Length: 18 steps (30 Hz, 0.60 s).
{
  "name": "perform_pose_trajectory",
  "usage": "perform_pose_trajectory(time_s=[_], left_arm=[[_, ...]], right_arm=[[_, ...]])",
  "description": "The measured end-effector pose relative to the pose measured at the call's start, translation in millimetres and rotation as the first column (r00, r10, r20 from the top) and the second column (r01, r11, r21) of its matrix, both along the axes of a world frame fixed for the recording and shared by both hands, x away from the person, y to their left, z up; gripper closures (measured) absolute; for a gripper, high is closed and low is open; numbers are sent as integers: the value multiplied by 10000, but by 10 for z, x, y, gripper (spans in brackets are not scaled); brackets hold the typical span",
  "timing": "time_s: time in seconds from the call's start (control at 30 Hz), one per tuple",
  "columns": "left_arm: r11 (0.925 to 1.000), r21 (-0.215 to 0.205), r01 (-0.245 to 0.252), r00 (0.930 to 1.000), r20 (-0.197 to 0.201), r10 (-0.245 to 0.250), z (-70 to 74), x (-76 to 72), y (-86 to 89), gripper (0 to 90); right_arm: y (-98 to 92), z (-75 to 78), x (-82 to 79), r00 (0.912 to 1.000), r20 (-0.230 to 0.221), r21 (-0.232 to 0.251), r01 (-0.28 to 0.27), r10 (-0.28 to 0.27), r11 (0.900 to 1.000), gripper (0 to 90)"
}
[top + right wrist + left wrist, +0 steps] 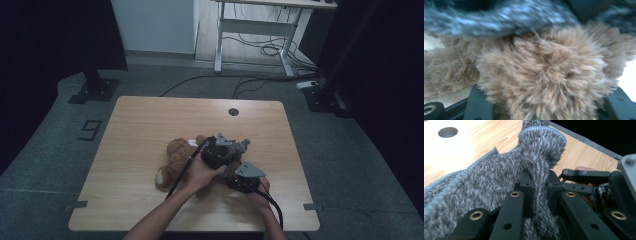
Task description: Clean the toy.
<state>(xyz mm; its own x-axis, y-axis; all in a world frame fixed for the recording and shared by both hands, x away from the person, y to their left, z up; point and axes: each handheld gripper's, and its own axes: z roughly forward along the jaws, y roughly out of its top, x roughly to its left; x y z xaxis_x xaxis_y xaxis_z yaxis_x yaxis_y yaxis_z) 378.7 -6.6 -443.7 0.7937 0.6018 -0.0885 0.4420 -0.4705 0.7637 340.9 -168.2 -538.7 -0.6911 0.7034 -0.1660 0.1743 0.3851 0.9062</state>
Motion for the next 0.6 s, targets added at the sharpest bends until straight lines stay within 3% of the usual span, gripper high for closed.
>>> perform_pose_trajectory(time_s=[0.17,0.27,0.33,0.4,0.6], left_arm=[[9983,408,-411,9989,238,402,10,-4,262,793],[9936,627,-942,9955,131,936,-81,27,526,793],[9949,-107,-1007,9944,-342,1002,-147,52,695,793],[9914,-773,-1058,9919,-793,996,-165,69,848,793],[9836,-884,-1570,9865,-610,1520,-101,65,1157,793]], right_arm=[[-12,-6,2,10000,-91,99,-17,18,9999,408],[-33,-23,6,9999,-100,344,-30,33,9994,407],[-38,-24,7,9999,-99,381,-73,76,9992,406],[-30,-20,3,9999,-39,350,-107,108,9993,406],[-40,-25,10,9998,-169,457,-61,68,9989,406]])
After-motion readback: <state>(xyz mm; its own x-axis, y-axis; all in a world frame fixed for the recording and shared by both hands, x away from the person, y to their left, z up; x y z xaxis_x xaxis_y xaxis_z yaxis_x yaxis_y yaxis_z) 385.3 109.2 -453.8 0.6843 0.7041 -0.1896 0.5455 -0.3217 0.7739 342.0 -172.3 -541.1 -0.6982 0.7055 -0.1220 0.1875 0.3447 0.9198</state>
